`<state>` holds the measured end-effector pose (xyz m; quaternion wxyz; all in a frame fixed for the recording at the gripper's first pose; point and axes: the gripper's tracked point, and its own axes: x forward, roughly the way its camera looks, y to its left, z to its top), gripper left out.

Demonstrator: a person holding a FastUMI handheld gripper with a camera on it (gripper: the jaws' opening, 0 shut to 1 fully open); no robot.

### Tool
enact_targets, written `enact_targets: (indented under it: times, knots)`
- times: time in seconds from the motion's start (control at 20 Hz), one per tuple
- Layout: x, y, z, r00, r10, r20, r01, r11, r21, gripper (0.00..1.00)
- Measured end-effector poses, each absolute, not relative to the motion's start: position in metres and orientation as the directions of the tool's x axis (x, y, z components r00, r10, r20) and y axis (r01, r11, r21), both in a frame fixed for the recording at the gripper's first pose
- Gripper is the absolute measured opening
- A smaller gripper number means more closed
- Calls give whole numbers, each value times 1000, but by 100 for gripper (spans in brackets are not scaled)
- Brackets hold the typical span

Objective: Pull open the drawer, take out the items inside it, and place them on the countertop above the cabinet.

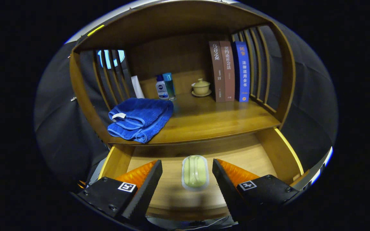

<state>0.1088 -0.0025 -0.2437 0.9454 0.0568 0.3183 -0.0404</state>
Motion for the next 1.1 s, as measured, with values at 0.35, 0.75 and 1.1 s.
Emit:
enact_targets:
  times: [0.35,0.75,1.1]
  knots:
    - [143,-7,-313,631,-63,-773,132,991,27,100]
    - [137,-14,-356,448,-93,-889,128,991,-40,91]
    - [135,-18,-362,405,-118,-907,131,989,-71,20]
